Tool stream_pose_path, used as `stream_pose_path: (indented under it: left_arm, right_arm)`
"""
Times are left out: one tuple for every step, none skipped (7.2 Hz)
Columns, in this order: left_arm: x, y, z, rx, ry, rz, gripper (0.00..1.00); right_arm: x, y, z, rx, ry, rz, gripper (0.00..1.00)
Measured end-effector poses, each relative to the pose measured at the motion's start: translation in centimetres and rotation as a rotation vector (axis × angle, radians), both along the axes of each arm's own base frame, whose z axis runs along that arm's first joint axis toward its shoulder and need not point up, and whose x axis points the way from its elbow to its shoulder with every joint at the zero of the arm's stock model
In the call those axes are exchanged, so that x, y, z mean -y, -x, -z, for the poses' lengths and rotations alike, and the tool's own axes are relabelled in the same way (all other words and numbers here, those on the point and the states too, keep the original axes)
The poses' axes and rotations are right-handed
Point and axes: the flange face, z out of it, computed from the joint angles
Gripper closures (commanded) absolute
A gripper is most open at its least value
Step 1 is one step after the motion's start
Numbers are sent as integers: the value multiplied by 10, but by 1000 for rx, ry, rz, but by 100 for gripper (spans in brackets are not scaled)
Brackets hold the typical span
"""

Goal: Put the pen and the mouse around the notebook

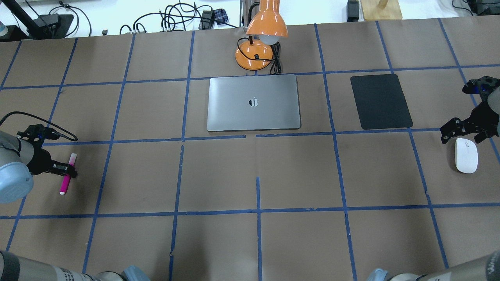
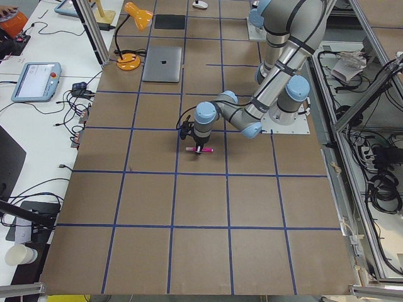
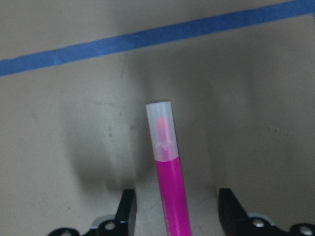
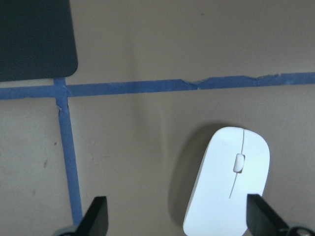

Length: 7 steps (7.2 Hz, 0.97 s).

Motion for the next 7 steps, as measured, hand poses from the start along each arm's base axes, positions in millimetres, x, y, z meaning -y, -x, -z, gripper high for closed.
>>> stream_pose_path:
  left_arm:
    - [0,0,0,0,1,-3,100]
    - [0,0,-1,0,0,-11,100]
    - [0,5,-4,-5,-12,-60,100]
    - [1,21,-9,-17,-43,-166,100]
    - [8,52,-19,-24,-69,-280,100]
    - [16,92,-30,-27,-82,-408,100]
    - [24,138,-39,-27,-80,-549,100]
  right_arm:
    - [1,2,0,-4,4,-7,0]
    - [3,4,-2,-7,7,-9,0]
    - [5,5,-5,-9,11,-11,0]
    - [7,7,-8,-13,17,-12,0]
    - [10,9,-11,-18,22,-14,0]
    - [12,11,-14,-20,25,-16,0]
    - [13,12,-16,-21,27,-17,0]
